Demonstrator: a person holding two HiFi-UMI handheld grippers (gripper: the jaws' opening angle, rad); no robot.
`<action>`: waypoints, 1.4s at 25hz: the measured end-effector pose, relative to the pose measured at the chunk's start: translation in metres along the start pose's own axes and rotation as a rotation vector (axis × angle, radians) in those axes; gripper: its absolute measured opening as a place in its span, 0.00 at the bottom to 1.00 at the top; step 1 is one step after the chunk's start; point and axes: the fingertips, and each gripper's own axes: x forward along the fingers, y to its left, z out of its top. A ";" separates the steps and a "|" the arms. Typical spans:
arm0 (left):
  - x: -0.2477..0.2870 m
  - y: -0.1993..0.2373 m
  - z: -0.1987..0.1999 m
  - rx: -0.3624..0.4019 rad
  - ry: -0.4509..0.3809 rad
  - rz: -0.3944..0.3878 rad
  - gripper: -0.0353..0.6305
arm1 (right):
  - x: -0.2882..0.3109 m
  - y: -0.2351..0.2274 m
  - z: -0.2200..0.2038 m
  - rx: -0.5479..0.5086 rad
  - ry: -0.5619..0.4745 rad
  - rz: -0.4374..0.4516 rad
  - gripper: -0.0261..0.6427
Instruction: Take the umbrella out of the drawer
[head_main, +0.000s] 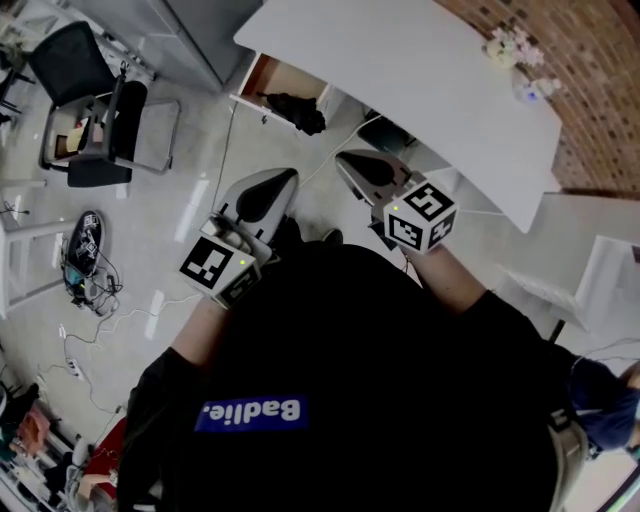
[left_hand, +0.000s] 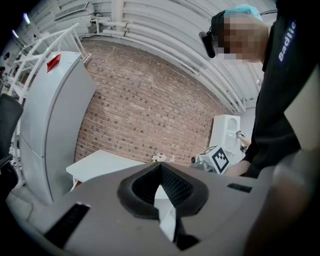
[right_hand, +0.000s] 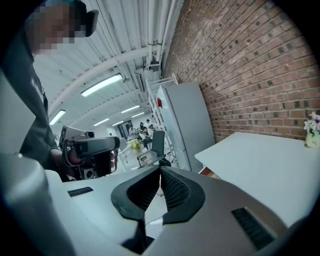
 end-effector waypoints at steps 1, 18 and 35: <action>0.001 0.008 0.002 -0.003 0.002 -0.005 0.05 | 0.007 -0.004 0.002 -0.001 0.007 -0.010 0.09; 0.002 0.175 0.048 -0.033 -0.025 -0.102 0.05 | 0.169 -0.058 0.032 -0.123 0.189 -0.210 0.09; 0.004 0.244 0.059 -0.087 -0.021 0.090 0.05 | 0.250 -0.126 -0.041 -0.028 0.418 -0.145 0.29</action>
